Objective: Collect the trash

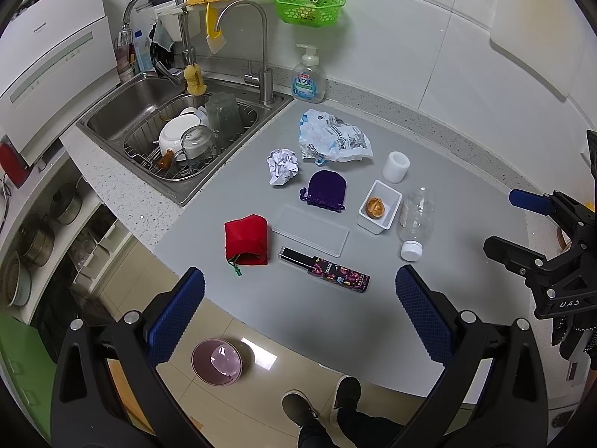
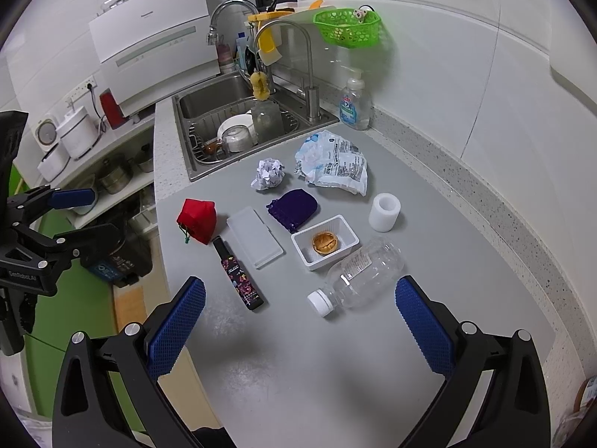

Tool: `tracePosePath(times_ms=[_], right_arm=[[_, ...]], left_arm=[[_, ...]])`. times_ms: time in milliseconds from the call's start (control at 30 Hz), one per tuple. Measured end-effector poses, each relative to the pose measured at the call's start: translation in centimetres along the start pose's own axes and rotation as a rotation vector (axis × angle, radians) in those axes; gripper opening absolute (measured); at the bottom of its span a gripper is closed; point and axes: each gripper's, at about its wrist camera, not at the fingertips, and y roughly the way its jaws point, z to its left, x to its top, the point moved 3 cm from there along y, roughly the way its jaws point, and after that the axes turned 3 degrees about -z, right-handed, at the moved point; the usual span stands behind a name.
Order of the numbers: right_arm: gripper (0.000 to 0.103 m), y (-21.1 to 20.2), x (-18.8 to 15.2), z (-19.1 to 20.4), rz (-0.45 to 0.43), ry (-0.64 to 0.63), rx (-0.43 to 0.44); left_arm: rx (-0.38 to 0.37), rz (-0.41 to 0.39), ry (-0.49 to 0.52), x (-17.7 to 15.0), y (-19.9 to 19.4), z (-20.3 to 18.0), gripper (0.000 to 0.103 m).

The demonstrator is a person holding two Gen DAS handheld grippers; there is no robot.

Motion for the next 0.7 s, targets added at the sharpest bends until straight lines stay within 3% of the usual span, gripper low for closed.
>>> tracePosePath(times_ms=[700], right_arm=[[0.098,0.06,-0.02,-0.16,-0.001,0.004,0.001]], left_arm=[[-0.001,0.001,-0.004,-0.14,0.01,0.11,0.100]])
